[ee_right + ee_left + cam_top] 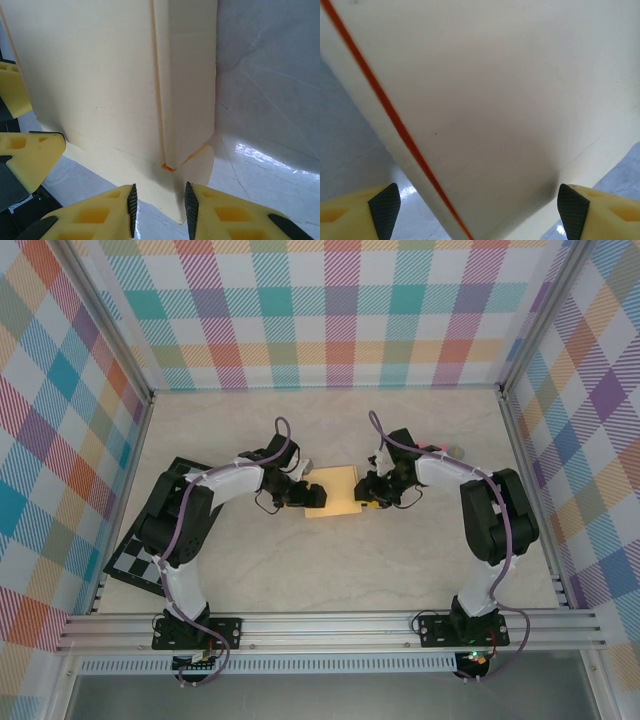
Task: Fold the paper box
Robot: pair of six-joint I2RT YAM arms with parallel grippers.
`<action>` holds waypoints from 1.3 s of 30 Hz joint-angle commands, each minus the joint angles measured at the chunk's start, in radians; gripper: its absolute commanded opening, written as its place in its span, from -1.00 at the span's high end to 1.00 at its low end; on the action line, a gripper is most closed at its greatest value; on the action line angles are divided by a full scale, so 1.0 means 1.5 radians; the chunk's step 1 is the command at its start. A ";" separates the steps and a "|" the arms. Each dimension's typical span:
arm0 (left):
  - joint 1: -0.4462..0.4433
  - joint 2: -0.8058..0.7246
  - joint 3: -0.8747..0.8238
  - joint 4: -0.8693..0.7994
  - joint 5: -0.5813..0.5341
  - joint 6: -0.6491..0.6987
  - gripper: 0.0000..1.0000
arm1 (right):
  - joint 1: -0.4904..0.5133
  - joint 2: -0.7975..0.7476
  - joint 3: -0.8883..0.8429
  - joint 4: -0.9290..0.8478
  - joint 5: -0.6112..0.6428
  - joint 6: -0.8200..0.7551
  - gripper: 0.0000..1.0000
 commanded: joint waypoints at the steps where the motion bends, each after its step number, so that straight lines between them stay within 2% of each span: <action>1: 0.008 0.010 0.021 -0.022 0.008 0.007 -0.69 | -0.003 0.009 -0.009 0.011 -0.009 -0.003 0.25; 5: 0.010 0.023 0.035 -0.031 0.010 0.011 -0.67 | -0.003 0.009 -0.012 0.009 0.001 -0.010 0.24; 16: 0.014 0.046 0.046 -0.029 0.033 0.013 -0.59 | -0.003 0.018 -0.018 0.046 -0.023 0.007 0.41; 24: 0.020 0.056 0.052 -0.036 0.044 0.019 -0.59 | -0.004 0.020 -0.019 0.052 -0.010 0.001 0.44; 31: 0.024 0.066 0.063 -0.038 0.055 0.020 -0.59 | -0.003 0.032 -0.048 0.113 -0.025 0.003 0.56; 39: 0.031 0.081 0.077 -0.043 0.067 0.024 -0.59 | -0.004 0.023 -0.074 0.164 -0.004 -0.025 0.59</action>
